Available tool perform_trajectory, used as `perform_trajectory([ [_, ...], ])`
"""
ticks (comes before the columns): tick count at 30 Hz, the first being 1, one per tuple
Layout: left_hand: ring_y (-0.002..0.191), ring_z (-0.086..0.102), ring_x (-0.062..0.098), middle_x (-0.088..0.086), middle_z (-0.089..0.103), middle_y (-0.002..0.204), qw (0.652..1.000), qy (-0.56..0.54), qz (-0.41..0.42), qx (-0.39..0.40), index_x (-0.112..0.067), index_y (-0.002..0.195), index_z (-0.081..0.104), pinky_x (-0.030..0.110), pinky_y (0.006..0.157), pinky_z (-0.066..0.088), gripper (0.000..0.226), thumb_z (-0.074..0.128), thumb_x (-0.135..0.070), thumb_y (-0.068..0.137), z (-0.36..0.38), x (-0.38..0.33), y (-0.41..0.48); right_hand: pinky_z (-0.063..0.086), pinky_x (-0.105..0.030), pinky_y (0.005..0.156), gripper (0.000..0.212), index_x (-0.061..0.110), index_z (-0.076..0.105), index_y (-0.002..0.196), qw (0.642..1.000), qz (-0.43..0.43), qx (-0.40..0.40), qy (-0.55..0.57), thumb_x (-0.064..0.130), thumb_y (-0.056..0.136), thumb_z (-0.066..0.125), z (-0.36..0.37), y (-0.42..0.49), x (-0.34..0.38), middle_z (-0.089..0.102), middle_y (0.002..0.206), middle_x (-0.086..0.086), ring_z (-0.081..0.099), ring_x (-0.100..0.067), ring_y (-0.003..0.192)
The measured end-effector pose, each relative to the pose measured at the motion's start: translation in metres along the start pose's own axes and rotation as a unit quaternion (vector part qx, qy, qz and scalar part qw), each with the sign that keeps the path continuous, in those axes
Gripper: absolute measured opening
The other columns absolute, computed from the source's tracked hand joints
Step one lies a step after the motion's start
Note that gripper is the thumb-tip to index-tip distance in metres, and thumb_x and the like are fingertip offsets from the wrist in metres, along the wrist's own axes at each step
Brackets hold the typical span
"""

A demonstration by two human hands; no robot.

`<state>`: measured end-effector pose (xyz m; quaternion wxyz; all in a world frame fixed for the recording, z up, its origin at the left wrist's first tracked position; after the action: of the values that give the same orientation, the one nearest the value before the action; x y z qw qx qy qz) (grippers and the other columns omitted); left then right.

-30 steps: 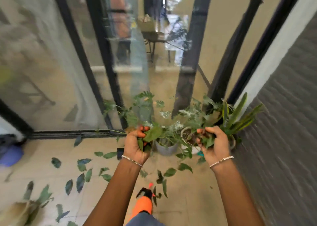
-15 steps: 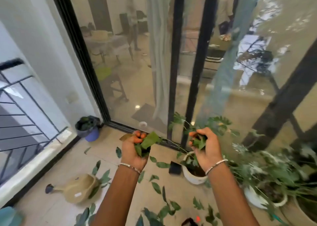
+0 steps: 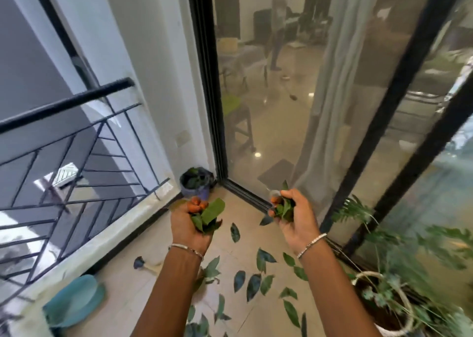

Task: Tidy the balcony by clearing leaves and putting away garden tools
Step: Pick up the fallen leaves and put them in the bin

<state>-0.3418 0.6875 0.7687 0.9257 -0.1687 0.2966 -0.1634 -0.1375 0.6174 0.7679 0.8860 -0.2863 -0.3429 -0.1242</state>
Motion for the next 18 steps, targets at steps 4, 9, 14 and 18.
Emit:
perform_trajectory([
  [4, 0.042, 0.049, 0.013, 0.001, 0.043, 0.051, 0.996, -0.065, 0.004, -0.061, -0.013, 0.051, 0.044, 0.024, 0.049, 0.055, 0.023, 0.033, 0.002, 0.063, -0.027, -0.018, 0.043, 0.045, -0.026, 0.046, 0.012, 0.010, 0.052, 0.079, 0.998, 0.031, -0.006, -0.049, 0.006, 0.089, 0.052, 0.026, 0.046, -0.016, 0.060, 0.059, -0.007, 0.054, -0.016, 0.048],
  [9, 0.048, 0.045, 0.013, 0.000, 0.038, 0.055, 0.989, -0.099, 0.015, -0.105, -0.016, 0.063, 0.035, 0.020, 0.055, 0.053, 0.016, 0.034, 0.000, 0.062, -0.041, -0.038, 0.116, 0.043, -0.026, 0.046, 0.016, 0.011, 0.050, 0.075, 0.994, 0.078, -0.002, -0.076, 0.007, 0.090, 0.051, 0.065, 0.128, -0.038, 0.058, 0.062, -0.008, 0.051, -0.017, 0.050],
  [14, 0.047, 0.040, 0.013, -0.001, 0.034, 0.056, 0.985, -0.102, 0.040, -0.130, -0.018, 0.055, 0.033, 0.022, 0.059, 0.048, 0.019, 0.036, -0.001, 0.062, -0.027, -0.072, 0.209, 0.044, -0.026, 0.046, 0.015, 0.011, 0.050, 0.075, 0.989, 0.118, 0.020, -0.088, 0.007, 0.089, 0.052, 0.135, 0.237, -0.048, 0.056, 0.066, -0.010, 0.052, -0.018, 0.059],
  [18, 0.041, 0.043, 0.013, -0.001, 0.036, 0.052, 0.983, -0.114, 0.063, -0.128, -0.016, 0.049, 0.036, 0.020, 0.053, 0.051, 0.020, 0.036, -0.001, 0.062, 0.011, -0.104, 0.288, 0.044, -0.027, 0.046, 0.017, 0.012, 0.051, 0.075, 0.987, 0.115, 0.048, -0.099, 0.006, 0.090, 0.053, 0.195, 0.320, -0.032, 0.059, 0.057, -0.007, 0.057, -0.015, 0.054],
])
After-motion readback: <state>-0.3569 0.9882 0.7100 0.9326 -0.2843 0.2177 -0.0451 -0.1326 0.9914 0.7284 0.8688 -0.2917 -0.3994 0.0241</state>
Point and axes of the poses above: each hand's wrist, its own y-axis towards the middle knuckle, its own z-axis out of the palm, x = y × z, the point moved 10 cm from there along y, towards the middle knuckle
